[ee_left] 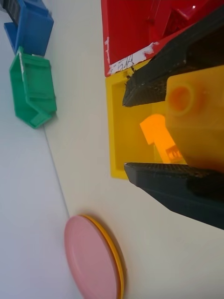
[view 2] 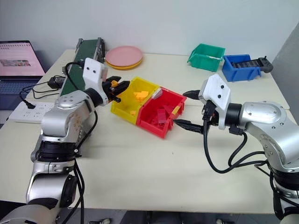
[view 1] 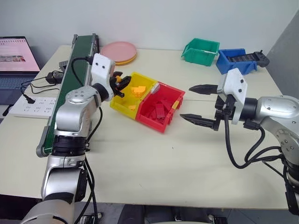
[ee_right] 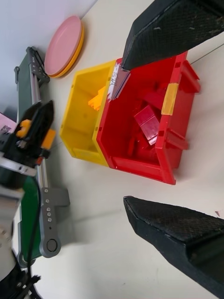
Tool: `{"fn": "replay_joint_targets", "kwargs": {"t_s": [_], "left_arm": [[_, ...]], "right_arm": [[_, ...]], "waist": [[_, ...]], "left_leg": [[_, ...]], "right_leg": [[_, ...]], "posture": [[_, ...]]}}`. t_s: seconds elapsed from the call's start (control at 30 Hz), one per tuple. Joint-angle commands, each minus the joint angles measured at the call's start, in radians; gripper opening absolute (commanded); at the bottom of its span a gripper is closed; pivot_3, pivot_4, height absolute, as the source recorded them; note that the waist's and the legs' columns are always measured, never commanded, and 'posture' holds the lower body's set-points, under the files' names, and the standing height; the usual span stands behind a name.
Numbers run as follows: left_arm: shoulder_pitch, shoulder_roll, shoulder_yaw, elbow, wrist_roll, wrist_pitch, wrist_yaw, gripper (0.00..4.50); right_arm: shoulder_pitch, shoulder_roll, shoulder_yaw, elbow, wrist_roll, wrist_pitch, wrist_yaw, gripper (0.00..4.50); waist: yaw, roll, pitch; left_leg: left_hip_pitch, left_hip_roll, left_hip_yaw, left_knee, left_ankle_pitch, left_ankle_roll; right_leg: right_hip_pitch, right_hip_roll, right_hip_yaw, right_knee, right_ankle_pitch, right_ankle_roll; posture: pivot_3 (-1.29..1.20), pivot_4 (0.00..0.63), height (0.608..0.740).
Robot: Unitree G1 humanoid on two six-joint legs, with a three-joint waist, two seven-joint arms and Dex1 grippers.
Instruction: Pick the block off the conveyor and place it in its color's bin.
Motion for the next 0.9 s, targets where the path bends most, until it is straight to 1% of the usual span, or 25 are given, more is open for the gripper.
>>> {"fn": "replay_joint_targets", "kwargs": {"t_s": [0.03, 0.1, 0.13, 0.2, 0.23, 0.27, 0.3, 0.4, 0.5, 0.6, 0.73, 0.77, 0.9], "left_arm": [[-0.042, -0.004, 0.002, 0.034, 0.015, -0.064, -0.032, 2.28], [-0.043, -0.006, -0.003, 0.05, 0.024, -0.08, -0.042, 2.79], [-0.043, -0.007, -0.007, 0.055, 0.028, -0.088, -0.051, 3.02], [-0.043, -0.008, -0.01, 0.062, 0.032, -0.097, -0.063, 3.35], [-0.043, -0.009, -0.009, 0.064, 0.034, -0.099, -0.067, 3.66], [-0.044, -0.008, -0.007, 0.069, 0.04, -0.107, -0.064, 3.75], [-0.044, -0.007, -0.003, 0.068, 0.041, -0.109, -0.066, 4.03], [-0.04, 0.001, 0.009, 0.042, 0.049, -0.111, -0.051, 4.48], [-0.026, 0.007, 0.024, -0.014, 0.038, -0.106, -0.051, 4.48], [0.045, 0.04, 0.03, -0.157, 0.029, -0.156, -0.097, 4.48], [0.199, 0.092, 0.107, -0.375, -0.031, -0.103, -0.11, 4.48], [0.243, 0.106, 0.125, -0.425, -0.043, -0.081, -0.107, 4.48], [0.348, 0.136, 0.166, -0.541, -0.083, -0.013, -0.098, 4.48]], "right_arm": [[0.0, -0.016, -0.041, -0.04, 0.018, 0.004, -0.023, 4.5], [0.001, -0.017, -0.04, -0.043, 0.019, 0.006, -0.026, 4.5], [0.001, -0.017, -0.039, -0.043, 0.02, 0.006, -0.027, 4.5], [0.001, -0.018, -0.039, -0.043, 0.021, 0.006, -0.029, 4.5], [0.001, -0.018, -0.039, -0.043, 0.022, 0.007, -0.029, 4.5], [0.001, -0.02, -0.038, -0.043, 0.021, 0.007, -0.029, 4.5], [0.003, -0.024, -0.038, -0.044, 0.02, 0.005, -0.026, 4.5], [0.008, -0.033, -0.04, -0.045, 0.019, 0.001, -0.022, 4.5], [0.013, -0.041, -0.041, -0.045, 0.019, -0.003, -0.02, 4.5], [0.023, -0.048, -0.045, -0.043, 0.014, -0.014, -0.015, 4.5], [0.067, -0.038, -0.043, -0.026, -0.026, -0.12, 0.007, 4.5], [0.086, -0.016, -0.039, -0.011, -0.047, -0.185, 0.011, 4.5], [0.13, 0.038, -0.031, 0.032, -0.096, -0.327, 0.013, 4.5]], "waist": [[-0.002, 0.0, 0.0], [-0.003, 0.0, 0.0], [-0.003, 0.0, 0.0], [-0.003, 0.0, 0.0], [-0.003, 0.0, 0.0], [-0.002, 0.0, 0.0], [-0.002, 0.0, 0.0], [-0.002, 0.0, 0.0], [-0.002, 0.0, 0.0], [-0.004, 0.0, 0.0], [-0.008, 0.0, 0.0], [-0.007, 0.0, 0.0], [-0.006, 0.0, 0.0]], "left_leg": [[-0.001, 0.0, 0.0, 0.0, 0.0, 0.0], [-0.01, 0.001, 0.0, 0.004, 0.001, -0.002], [-0.012, 0.001, -0.001, 0.006, 0.001, -0.002], [-0.013, 0.002, -0.001, 0.009, 0.002, -0.003], [-0.013, 0.001, 0.0, 0.009, 0.001, -0.001], [-0.013, 0.001, 0.0, 0.01, 0.0, 0.0], [-0.013, 0.001, 0.0, 0.01, 0.0, 0.0], [-0.012, 0.0, -0.001, 0.012, 0.0, 0.0], [-0.012, 0.001, -0.001, 0.012, 0.0, 0.0], [-0.013, 0.001, -0.001, 0.012, 0.0, 0.0], [-0.012, 0.001, 0.001, 0.011, 0.0, 0.0], [-0.012, 0.002, 0.001, 0.012, 0.0, 0.0], [-0.01, 0.001, 0.0, 0.012, 0.0, 0.0]], "right_leg": [[-0.001, 0.0, 0.0, 0.0, 0.0, 0.0], [-0.011, 0.001, -0.001, 0.004, 0.0, 0.0], [-0.012, 0.001, -0.001, 0.006, 0.0, 0.0], [-0.012, 0.001, -0.001, 0.007, 0.0, 0.0], [-0.012, 0.001, -0.001, 0.008, 0.0, 0.0], [-0.012, 0.001, -0.001, 0.009, 0.0, 0.0], [-0.012, 0.001, -0.001, 0.009, 0.0, 0.0], [-0.011, 0.001, -0.001, 0.011, 0.0, 0.0], [-0.011, 0.001, -0.001, 0.012, 0.0, 0.0], [-0.012, 0.001, -0.001, 0.011, 0.0, 0.0], [-0.012, 0.001, 0.001, 0.01, 0.0, 0.0], [-0.012, 0.001, 0.001, 0.011, 0.0, 0.0], [-0.011, 0.001, 0.0, 0.014, 0.0, 0.0]], "posture": [[0.0, 0.15, 0.74], [0.0, 0.15, 0.74], [0.0, 0.15, 0.74], [0.0, 0.15, 0.74], [0.0, 0.15, 0.74], [0.0, 0.15, 0.74], [0.0, 0.15, 0.74], [0.0, 0.15, 0.74], [0.0, 0.15, 0.74], [0.0, 0.15, 0.74], [0.0, 0.15, 0.74], [0.0, 0.15, 0.74], [0.0, 0.15, 0.74]]}}
